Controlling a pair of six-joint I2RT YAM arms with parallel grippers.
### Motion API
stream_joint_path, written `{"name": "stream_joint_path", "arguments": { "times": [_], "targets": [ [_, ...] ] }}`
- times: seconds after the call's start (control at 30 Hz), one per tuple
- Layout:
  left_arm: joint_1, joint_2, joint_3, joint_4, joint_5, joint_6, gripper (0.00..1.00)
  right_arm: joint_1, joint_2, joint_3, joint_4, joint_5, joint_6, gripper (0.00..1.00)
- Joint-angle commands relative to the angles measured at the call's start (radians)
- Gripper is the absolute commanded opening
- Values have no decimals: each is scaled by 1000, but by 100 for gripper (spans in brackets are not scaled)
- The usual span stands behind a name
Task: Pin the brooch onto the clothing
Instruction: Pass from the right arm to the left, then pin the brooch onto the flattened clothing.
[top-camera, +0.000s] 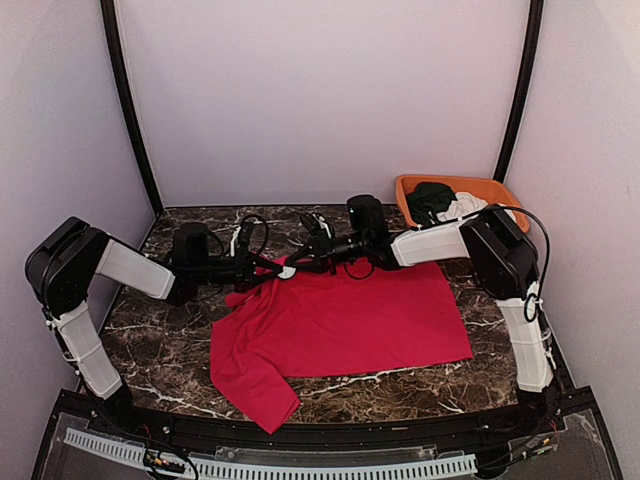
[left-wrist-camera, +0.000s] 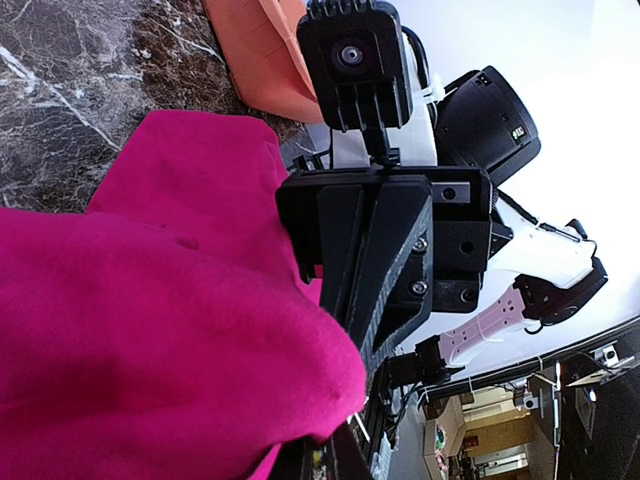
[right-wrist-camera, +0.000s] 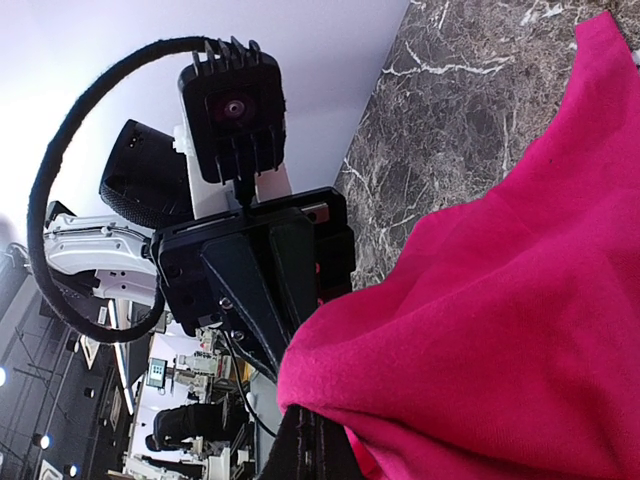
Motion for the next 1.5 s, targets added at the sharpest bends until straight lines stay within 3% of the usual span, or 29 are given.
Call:
{"name": "stream_joint_path", "arguments": {
  "times": [0.0, 0.07, 0.13, 0.2, 0.33, 0.6, 0.83, 1.13, 1.3, 1.47],
  "targets": [
    [-6, 4, -1, 70, 10, 0, 1, 17, -21, -7, 32, -25, 8, 0],
    [-6, 4, -5, 82, 10, -6, 1, 15, -23, -5, 14, -25, 1, 0],
    [-6, -2, -8, 81, 7, -1, 1, 11, -26, 1, -33, -26, -21, 17],
    [-6, -11, -11, 62, 1, 23, 1, 5, -36, 4, -93, -17, -57, 28],
    [-6, -38, -12, -26, -30, 79, 1, -3, -53, 11, -168, -16, -93, 34],
    [-5, -82, 6, -171, -65, 174, 1, -1, -74, 25, -210, -11, -94, 37],
    [-6, -81, 2, -155, -60, 168, 1, 26, -43, 148, -454, 73, -236, 38],
    [-6, -63, -5, -89, -35, 125, 1, 31, -29, 179, -491, 108, -253, 38],
    [-5, -62, -11, -64, -30, 111, 1, 40, -11, 240, -611, 178, -316, 38],
    [-6, -58, -12, -57, -29, 106, 1, 45, -3, 256, -632, 185, -327, 33]
  ]
}}
